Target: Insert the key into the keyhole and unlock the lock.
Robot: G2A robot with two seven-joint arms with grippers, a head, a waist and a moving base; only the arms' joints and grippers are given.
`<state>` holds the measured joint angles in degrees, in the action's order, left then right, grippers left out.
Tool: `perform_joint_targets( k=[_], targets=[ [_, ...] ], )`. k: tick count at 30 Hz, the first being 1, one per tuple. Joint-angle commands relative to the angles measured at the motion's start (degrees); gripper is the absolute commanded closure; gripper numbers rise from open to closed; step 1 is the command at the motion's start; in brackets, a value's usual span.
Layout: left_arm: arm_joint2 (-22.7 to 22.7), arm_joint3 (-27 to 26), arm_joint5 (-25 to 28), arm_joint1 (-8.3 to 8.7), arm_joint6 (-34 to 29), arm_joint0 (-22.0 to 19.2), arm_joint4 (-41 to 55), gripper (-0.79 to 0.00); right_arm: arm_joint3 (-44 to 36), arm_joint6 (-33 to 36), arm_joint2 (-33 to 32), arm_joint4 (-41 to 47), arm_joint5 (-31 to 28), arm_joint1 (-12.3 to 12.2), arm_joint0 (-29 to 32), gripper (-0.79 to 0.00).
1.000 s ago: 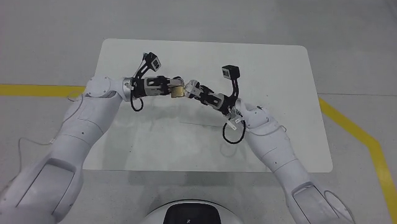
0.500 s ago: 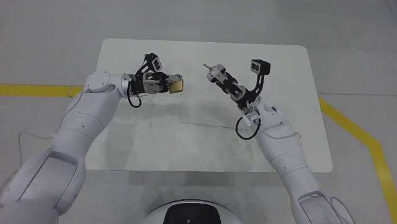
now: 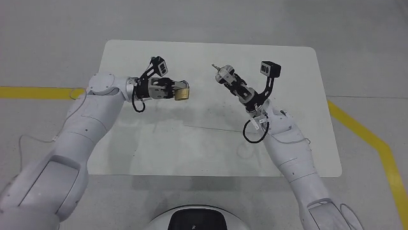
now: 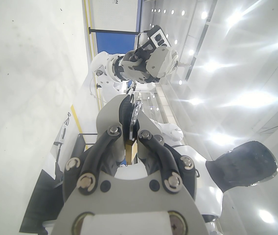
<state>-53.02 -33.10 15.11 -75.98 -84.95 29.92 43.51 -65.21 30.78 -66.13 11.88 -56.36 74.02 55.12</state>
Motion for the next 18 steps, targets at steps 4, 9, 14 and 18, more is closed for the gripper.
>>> perform_joint_targets(
  k=[4, 9, 14, 18],
  targets=[
    [0.5, -1.99, -4.8, 0.34, 4.65, -0.03, -3.53, 0.0, -4.02, -3.04, -2.35, -12.39, 1.13, -0.55, 1.44, 0.0],
    [2.24, -8.73, -18.66, 0.9, 11.72, -2.44, -11.91, 0.0, -12.14, -8.15, -7.37, -31.6, 5.57, -1.67, 6.39, 0.0],
    [2.93, -14.7, -26.98, 0.8, 14.82, -2.83, -13.33, 0.0, -23.46, -10.7, -11.53, -49.19, 7.71, -2.79, 12.71, 0.0],
    [4.07, -16.23, -31.67, 0.32, 16.23, -2.66, -13.23, 0.0, -34.16, -11.45, -12.53, -64.86, 10.23, -3.43, 17.03, 0.0]
  ],
)
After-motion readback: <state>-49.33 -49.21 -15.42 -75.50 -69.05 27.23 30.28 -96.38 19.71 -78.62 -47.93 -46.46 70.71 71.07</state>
